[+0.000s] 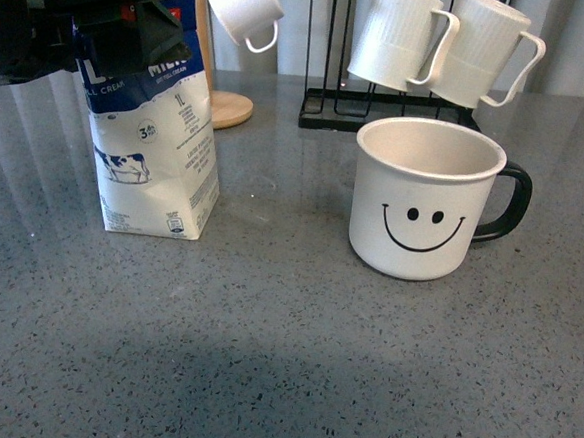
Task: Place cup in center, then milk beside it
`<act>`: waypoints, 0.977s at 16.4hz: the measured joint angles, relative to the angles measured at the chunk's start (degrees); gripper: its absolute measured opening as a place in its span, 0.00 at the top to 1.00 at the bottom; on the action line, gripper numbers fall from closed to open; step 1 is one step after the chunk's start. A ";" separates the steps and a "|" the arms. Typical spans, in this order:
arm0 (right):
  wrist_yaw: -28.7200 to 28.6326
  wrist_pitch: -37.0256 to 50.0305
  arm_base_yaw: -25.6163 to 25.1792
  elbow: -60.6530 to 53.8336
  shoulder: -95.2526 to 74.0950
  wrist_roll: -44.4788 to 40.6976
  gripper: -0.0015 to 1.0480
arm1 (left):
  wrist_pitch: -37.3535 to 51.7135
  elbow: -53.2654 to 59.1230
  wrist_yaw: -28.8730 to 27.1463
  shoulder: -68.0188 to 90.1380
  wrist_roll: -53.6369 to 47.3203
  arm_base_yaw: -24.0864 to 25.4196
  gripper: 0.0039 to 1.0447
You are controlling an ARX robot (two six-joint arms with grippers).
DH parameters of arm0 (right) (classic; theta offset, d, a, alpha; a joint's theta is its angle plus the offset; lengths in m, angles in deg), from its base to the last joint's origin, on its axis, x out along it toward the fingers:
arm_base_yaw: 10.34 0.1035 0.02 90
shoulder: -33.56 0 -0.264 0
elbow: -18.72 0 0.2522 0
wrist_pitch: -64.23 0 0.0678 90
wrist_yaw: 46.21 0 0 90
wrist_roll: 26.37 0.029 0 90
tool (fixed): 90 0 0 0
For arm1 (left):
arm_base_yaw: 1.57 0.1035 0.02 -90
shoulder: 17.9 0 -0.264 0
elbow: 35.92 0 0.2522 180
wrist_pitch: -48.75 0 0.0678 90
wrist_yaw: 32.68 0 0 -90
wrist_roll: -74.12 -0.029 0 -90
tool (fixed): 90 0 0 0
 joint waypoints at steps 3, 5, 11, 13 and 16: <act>0.00 0.00 0.00 0.00 0.00 0.02 0.06 | 0.37 -0.20 -3.19 0.00 -1.53 -0.72 0.79; 0.00 0.00 0.00 0.00 0.00 0.02 0.06 | 0.39 -0.20 -4.50 -0.26 -2.05 -1.36 0.92; 0.00 0.00 0.00 0.00 0.00 0.00 0.06 | 3.80 2.99 -15.21 -6.21 -0.87 -11.30 0.97; 0.00 0.00 0.00 0.00 0.00 0.02 0.06 | 5.09 3.32 -18.80 -6.12 0.59 -14.53 0.97; 0.00 0.00 0.00 0.00 0.00 0.00 0.06 | 6.34 3.37 -21.79 -3.65 3.69 -17.33 0.97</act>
